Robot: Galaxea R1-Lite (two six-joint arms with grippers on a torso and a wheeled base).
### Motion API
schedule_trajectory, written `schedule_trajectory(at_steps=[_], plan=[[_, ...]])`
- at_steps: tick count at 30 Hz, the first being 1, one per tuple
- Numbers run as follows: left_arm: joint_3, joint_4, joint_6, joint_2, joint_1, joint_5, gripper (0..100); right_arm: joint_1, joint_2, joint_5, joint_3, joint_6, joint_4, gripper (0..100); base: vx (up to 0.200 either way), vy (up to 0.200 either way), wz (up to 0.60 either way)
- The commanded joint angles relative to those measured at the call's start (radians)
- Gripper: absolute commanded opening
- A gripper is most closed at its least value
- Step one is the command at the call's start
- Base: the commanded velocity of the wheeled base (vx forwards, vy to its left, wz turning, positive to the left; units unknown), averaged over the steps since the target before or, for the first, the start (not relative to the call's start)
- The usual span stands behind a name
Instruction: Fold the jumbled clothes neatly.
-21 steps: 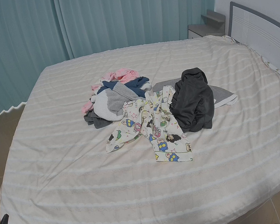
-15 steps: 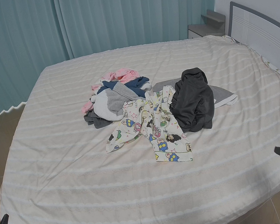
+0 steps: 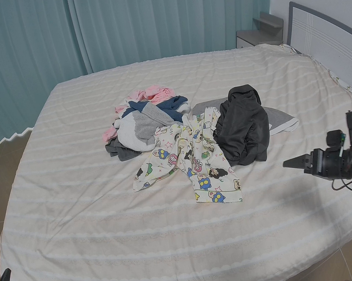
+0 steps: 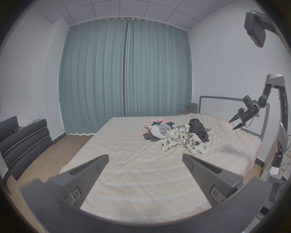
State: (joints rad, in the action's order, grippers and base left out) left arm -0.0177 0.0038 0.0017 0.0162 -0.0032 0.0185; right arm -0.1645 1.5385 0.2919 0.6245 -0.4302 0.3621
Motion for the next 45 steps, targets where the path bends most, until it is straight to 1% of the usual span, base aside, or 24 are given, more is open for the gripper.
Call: schedule_trajectory(at_steps=[1,4,8,11,16,20,23,28,29,35,45], plan=[[0.018,-0.001,0.000,-0.016,0.000,0.000,100,-0.138,0.660,-0.154,0.316,-0.231,0.304,100,0.000,0.000,0.00],[0.018,-0.001,0.000,-0.016,0.000,0.000,100,-0.159,0.710,-0.163,0.353,-0.231,0.365,100,0.000,0.000,0.00],[0.018,0.001,0.000,-0.016,0.000,0.000,100,-0.190,0.755,-0.165,0.379,-0.231,0.409,100,0.000,0.000,0.00],[0.018,-0.001,0.000,-0.016,0.000,0.000,100,-0.191,0.785,-0.165,0.396,-0.214,0.440,100,0.000,0.000,0.00],[0.018,-0.001,0.000,-0.016,0.000,0.000,100,-0.182,0.810,-0.165,0.446,-0.202,0.440,100,0.000,0.000,0.00],[0.018,-0.001,0.000,-0.016,0.000,0.000,100,-0.184,0.842,-0.165,0.466,-0.179,0.440,100,0.000,0.000,0.00],[0.018,-0.001,0.000,-0.016,0.000,0.000,100,-0.187,0.865,-0.165,0.469,-0.145,0.445,100,0.000,0.000,0.00],[0.018,-0.001,0.000,-0.016,0.000,0.000,100,-0.194,0.905,-0.165,0.501,-0.127,0.449,100,0.000,0.000,0.00],[0.018,-0.001,0.000,-0.016,0.000,0.000,100,-0.194,0.928,-0.166,0.535,-0.114,0.449,100,0.000,0.000,0.00],[0.018,0.001,0.000,-0.016,0.000,0.000,100,-0.202,0.965,-0.172,0.606,-0.087,0.442,100,0.000,0.000,0.00],[0.018,0.001,0.000,-0.016,0.000,0.000,100,-0.231,1.022,-0.174,0.701,-0.070,0.393,100,0.000,0.000,0.00]])
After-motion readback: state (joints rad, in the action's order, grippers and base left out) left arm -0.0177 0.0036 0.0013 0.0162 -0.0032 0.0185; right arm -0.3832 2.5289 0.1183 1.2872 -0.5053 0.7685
